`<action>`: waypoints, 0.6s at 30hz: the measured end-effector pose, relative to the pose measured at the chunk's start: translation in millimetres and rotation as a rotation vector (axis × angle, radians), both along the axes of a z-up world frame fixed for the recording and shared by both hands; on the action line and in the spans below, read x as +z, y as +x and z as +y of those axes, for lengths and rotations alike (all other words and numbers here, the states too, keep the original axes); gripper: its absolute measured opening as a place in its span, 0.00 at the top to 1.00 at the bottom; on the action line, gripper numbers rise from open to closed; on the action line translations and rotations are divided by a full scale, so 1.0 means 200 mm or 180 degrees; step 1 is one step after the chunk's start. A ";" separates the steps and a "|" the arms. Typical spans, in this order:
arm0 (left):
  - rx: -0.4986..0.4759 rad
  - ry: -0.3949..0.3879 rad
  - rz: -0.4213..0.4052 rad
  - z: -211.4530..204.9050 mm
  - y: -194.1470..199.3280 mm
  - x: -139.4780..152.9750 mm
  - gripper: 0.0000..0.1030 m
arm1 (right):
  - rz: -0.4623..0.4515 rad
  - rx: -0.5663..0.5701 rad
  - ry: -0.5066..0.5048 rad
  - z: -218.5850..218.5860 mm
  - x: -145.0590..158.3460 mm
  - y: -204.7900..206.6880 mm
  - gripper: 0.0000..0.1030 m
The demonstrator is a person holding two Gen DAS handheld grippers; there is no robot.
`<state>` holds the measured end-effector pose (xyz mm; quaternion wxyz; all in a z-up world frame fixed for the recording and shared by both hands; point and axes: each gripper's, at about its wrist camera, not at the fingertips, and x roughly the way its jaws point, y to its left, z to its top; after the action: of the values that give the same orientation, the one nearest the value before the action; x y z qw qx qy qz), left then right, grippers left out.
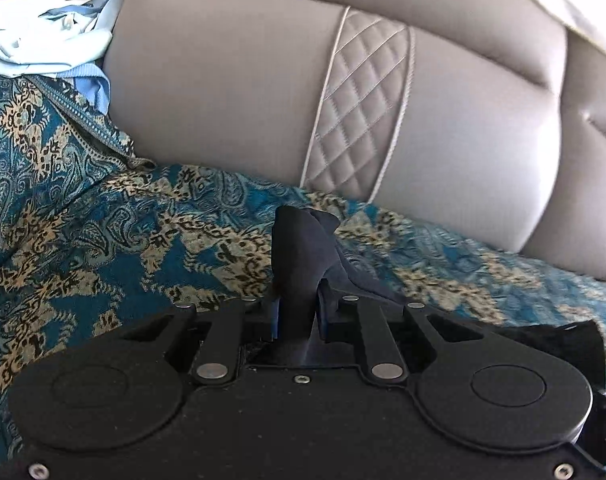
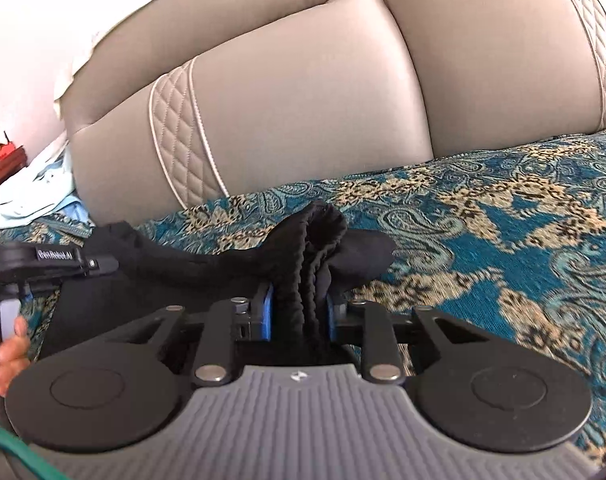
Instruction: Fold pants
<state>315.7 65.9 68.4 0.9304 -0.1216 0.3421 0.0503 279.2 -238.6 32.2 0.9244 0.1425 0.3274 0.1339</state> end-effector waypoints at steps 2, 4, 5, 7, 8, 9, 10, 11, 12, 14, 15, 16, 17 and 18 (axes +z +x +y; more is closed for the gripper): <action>0.0019 0.0029 0.0064 0.00 0.03 -0.05 0.83 | -0.0015 0.0000 -0.0098 0.03 -0.01 0.02 0.71; -0.0006 0.0143 0.0084 -0.01 0.03 -0.08 0.79 | -0.0031 0.0010 -0.0176 0.03 -0.02 0.02 0.68; -0.0026 0.0246 0.0076 -0.03 0.03 -0.09 0.77 | -0.0044 0.0013 -0.0217 0.04 -0.02 0.02 0.67; -0.0035 0.0455 0.0057 -0.06 0.03 -0.11 0.66 | -0.0062 0.0012 -0.0290 0.05 -0.02 0.01 0.63; -0.0024 0.0545 0.0063 -0.07 0.03 -0.12 0.64 | -0.0078 0.0010 -0.0330 0.06 -0.02 0.01 0.62; -0.0020 0.0584 0.0067 -0.08 0.02 -0.12 0.62 | -0.0092 -0.0002 -0.0368 0.06 -0.02 0.00 0.58; -0.0012 0.0602 0.0075 -0.08 0.02 -0.13 0.59 | -0.0100 -0.0019 -0.0400 0.06 -0.02 0.00 0.53; -0.0004 0.0599 0.0086 -0.08 0.01 -0.13 0.57 | -0.0103 -0.0043 -0.0425 0.07 -0.02 0.00 0.51; 0.0008 0.0581 0.0097 -0.08 0.00 -0.13 0.52 | -0.0103 -0.0070 -0.0446 0.07 -0.02 -0.01 0.44; 0.0002 0.0539 0.0114 -0.06 -0.03 -0.13 0.47 | -0.0133 -0.0107 -0.0511 0.08 -0.02 -0.02 0.38; -0.0009 0.0529 0.0122 -0.06 -0.05 -0.13 0.44 | -0.0154 -0.0118 -0.0555 0.09 -0.02 -0.04 0.32; -0.0019 0.0537 0.0133 -0.06 -0.07 -0.13 0.39 | -0.0173 -0.0125 -0.0608 0.10 -0.01 -0.05 0.29; -0.0032 0.0561 0.0144 -0.05 -0.09 -0.13 0.37 | -0.0189 -0.0131 -0.0661 0.10 -0.01 -0.06 0.28; -0.0049 0.0604 0.0154 -0.06 -0.12 -0.13 0.32 | -0.0208 -0.0128 -0.0713 0.11 -0.01 -0.07 0.26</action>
<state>292.3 54.7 42.4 0.9296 -0.0291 0.3590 0.0783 264.5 -216.1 30.0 0.9472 0.0403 0.3072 0.0825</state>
